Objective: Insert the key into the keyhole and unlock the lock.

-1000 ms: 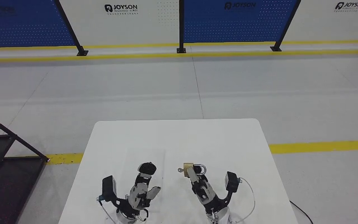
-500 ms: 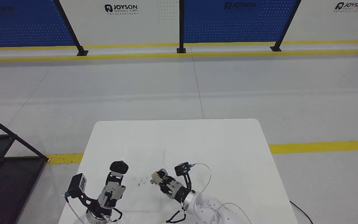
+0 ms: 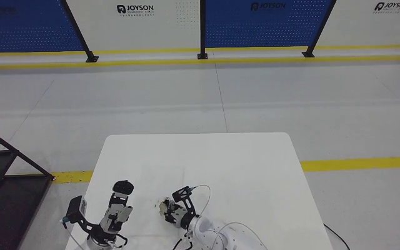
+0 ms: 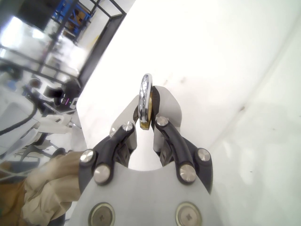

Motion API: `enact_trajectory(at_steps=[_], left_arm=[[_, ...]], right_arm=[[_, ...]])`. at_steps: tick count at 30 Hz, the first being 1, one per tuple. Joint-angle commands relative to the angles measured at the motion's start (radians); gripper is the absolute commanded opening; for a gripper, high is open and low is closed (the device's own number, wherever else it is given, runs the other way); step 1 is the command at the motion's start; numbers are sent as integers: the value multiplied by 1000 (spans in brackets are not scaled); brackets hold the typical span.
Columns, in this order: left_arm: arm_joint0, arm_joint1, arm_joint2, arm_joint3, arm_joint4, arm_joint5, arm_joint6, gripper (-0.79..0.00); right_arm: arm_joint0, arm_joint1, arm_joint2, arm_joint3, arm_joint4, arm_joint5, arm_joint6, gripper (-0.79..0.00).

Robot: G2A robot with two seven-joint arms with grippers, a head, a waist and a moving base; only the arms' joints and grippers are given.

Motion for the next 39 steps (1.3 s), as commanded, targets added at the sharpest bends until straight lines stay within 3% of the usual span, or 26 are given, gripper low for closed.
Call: enact_trajectory(at_steps=[1, 16, 39], left_arm=[[-4, -2, 1, 6, 9, 0, 0, 0], [-15, -34, 2, 12, 87, 36, 36, 0], [-37, -59, 19, 56, 200, 122, 122, 0]], right_arm=[[-6, 5, 3, -8, -18, -7, -21, 0], [-98, 90, 52, -159, -148, -26, -74, 0], [-190, 150, 119, -278, -174, -45, -148, 0]])
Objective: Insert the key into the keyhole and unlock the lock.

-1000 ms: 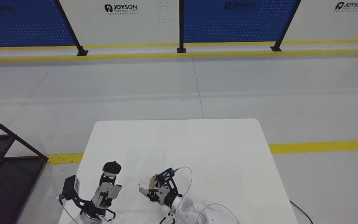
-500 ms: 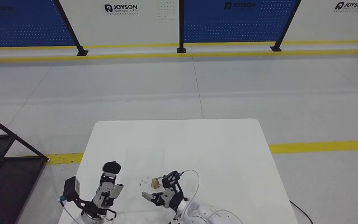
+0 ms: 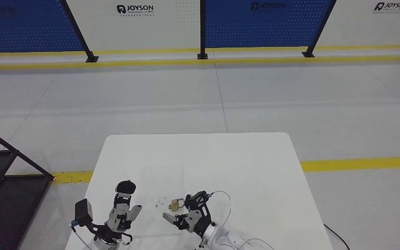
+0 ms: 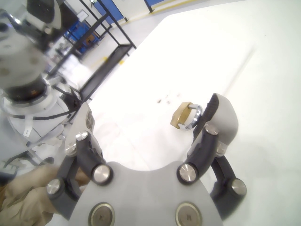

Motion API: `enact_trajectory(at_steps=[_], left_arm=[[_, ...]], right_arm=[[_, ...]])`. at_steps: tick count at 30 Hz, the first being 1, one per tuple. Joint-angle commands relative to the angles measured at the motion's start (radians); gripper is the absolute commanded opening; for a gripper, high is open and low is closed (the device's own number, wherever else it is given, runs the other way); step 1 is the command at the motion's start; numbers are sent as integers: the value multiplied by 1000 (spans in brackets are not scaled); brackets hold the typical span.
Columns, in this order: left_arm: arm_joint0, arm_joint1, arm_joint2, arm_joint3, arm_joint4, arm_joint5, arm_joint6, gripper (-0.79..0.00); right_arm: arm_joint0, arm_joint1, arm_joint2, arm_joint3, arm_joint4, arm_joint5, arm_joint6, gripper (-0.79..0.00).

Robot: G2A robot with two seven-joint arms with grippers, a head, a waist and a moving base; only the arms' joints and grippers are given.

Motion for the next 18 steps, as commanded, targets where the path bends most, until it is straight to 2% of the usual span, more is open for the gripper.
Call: enact_trajectory(at_steps=[1, 11, 18], left_arm=[[-2, -1, 3, 3, 2, 1, 1, 0], [-8, -4, 10, 15, 13, 8, 8, 0], [-10, -5, 14, 34, 85, 25, 25, 0]], right_arm=[[-12, 5, 11, -12, 0, -10, -15, 0], [-98, 41, 100, -94, -10, -102, -103, 0], [-182, 67, 182, -168, -48, -194, -316, 0]])
